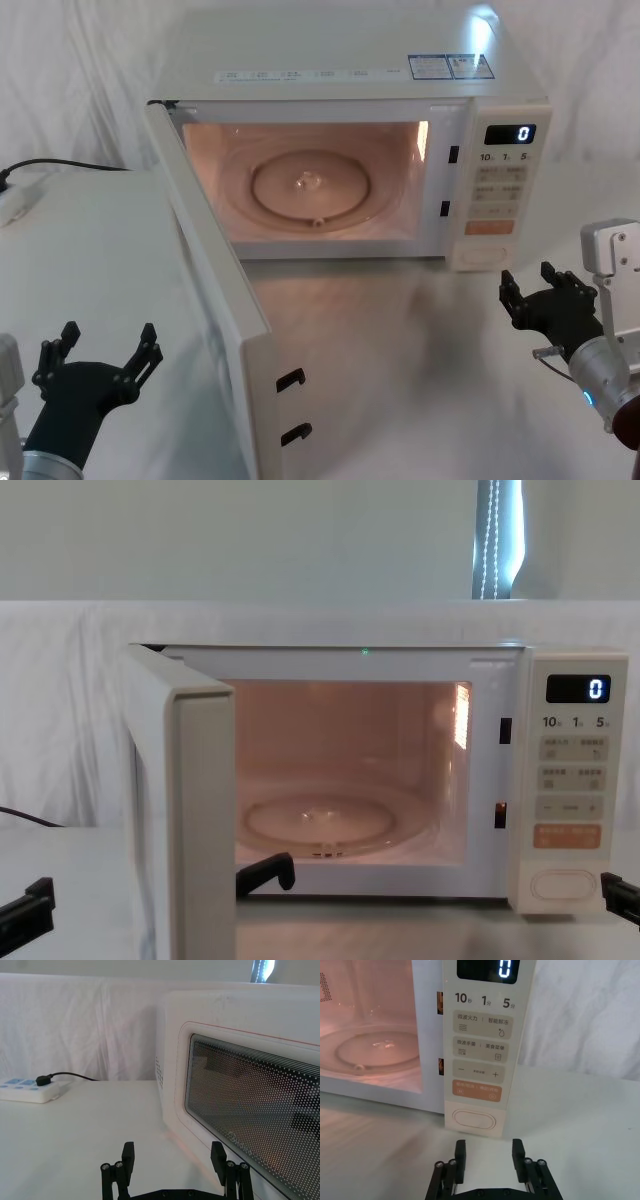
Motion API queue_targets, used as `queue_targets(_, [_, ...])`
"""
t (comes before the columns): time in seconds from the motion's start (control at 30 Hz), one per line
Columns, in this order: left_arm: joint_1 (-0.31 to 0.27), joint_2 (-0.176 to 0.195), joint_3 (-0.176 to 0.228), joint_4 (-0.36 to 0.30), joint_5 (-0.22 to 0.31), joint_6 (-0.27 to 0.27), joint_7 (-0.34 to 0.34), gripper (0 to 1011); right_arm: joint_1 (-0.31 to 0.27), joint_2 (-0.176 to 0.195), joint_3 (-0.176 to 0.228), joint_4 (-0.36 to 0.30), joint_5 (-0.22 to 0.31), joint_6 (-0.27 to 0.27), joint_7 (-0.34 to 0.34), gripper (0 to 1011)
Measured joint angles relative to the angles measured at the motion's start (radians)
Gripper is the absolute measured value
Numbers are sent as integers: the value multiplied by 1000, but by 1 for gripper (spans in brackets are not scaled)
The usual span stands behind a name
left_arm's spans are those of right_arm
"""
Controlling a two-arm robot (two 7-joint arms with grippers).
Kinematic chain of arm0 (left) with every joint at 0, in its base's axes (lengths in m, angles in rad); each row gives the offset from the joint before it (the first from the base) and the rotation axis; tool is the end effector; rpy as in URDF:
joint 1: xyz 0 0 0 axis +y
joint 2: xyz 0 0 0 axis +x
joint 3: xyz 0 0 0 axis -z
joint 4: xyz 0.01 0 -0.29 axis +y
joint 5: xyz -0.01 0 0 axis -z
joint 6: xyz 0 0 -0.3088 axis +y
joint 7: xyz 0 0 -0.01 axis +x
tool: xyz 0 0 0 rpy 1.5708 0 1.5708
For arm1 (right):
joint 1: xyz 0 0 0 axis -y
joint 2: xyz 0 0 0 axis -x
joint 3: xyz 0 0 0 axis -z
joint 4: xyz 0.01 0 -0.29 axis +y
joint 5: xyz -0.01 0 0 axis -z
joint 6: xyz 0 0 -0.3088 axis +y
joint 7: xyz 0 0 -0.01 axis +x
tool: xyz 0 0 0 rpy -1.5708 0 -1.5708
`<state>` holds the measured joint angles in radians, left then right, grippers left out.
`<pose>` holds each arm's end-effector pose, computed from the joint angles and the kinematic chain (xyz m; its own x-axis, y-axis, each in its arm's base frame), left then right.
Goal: Press the button to open the microwave door with one hand; close the microwave door with the other hand.
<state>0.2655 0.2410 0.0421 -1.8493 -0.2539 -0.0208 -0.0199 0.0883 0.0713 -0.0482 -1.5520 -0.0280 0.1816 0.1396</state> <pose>0.2530 0.0376 -0.2852 0.1245 0.9917 -0.0327 -0.9921 0.1240 -0.0177 0.3539 -0.0062 -0.2780 0.1776 -0.9803 0.0860 0.9779 0.1659 -0.1276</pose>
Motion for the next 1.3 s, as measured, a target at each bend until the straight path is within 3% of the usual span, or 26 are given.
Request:
queue_targets(0.27, [0,0,0,0,0,0,0,1001,0,0,0,0,0,0,0,819])
queue_targets(0.53, [0,0,0,0,0,0,0,1001,0,0,0,0,0,0,0,994])
queue_targets(1.3, [0,0,0,0,0,0,0,1001,0,0,0,0,0,0,0,1002])
